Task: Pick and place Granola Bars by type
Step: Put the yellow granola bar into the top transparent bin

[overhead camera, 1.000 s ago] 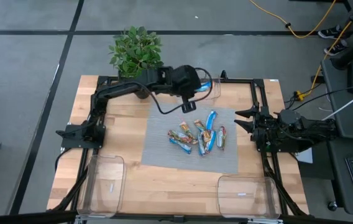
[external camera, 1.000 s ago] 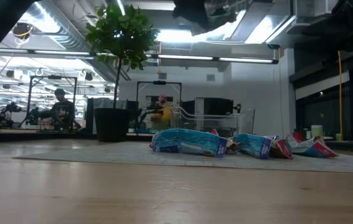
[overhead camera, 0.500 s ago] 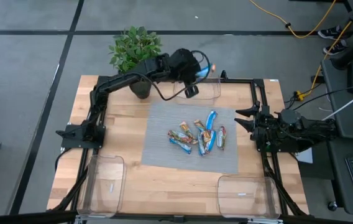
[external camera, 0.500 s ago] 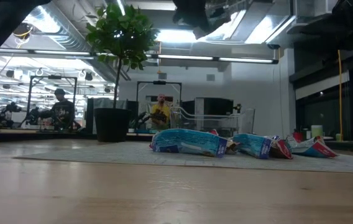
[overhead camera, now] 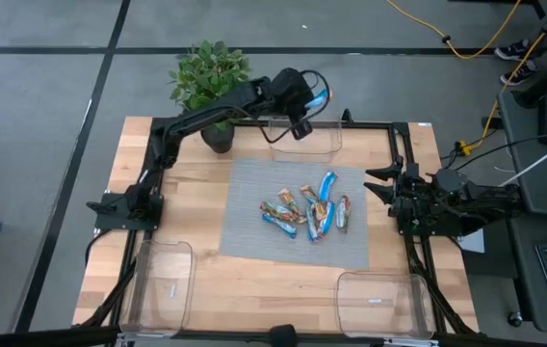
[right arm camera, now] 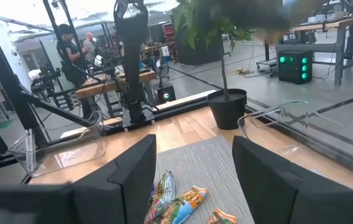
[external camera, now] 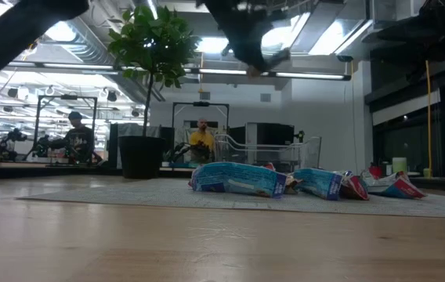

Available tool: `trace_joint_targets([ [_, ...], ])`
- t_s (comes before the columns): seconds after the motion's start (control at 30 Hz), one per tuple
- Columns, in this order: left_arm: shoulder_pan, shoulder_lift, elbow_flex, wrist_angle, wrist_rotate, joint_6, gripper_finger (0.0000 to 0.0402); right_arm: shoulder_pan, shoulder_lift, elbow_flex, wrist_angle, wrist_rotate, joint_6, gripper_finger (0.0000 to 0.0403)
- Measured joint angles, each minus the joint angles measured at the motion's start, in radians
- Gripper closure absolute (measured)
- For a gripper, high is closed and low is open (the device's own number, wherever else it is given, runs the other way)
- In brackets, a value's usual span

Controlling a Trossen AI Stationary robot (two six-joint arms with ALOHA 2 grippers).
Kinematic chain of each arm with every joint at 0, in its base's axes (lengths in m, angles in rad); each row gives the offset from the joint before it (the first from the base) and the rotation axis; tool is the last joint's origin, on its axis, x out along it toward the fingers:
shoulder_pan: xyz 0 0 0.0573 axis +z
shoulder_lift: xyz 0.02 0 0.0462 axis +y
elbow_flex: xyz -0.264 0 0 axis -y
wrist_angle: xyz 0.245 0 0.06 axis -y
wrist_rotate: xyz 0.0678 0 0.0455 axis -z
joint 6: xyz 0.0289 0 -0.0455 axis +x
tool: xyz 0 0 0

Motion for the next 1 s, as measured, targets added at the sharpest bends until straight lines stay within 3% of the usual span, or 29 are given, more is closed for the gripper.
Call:
trace_joint_targets([
  [1.0, -0.014, 0.286, 0.0, -0.077, 0.033, -0.067, 0.038, 0.0, 0.0, 0.0, -0.002, -0.001, -0.018, 0.0189],
])
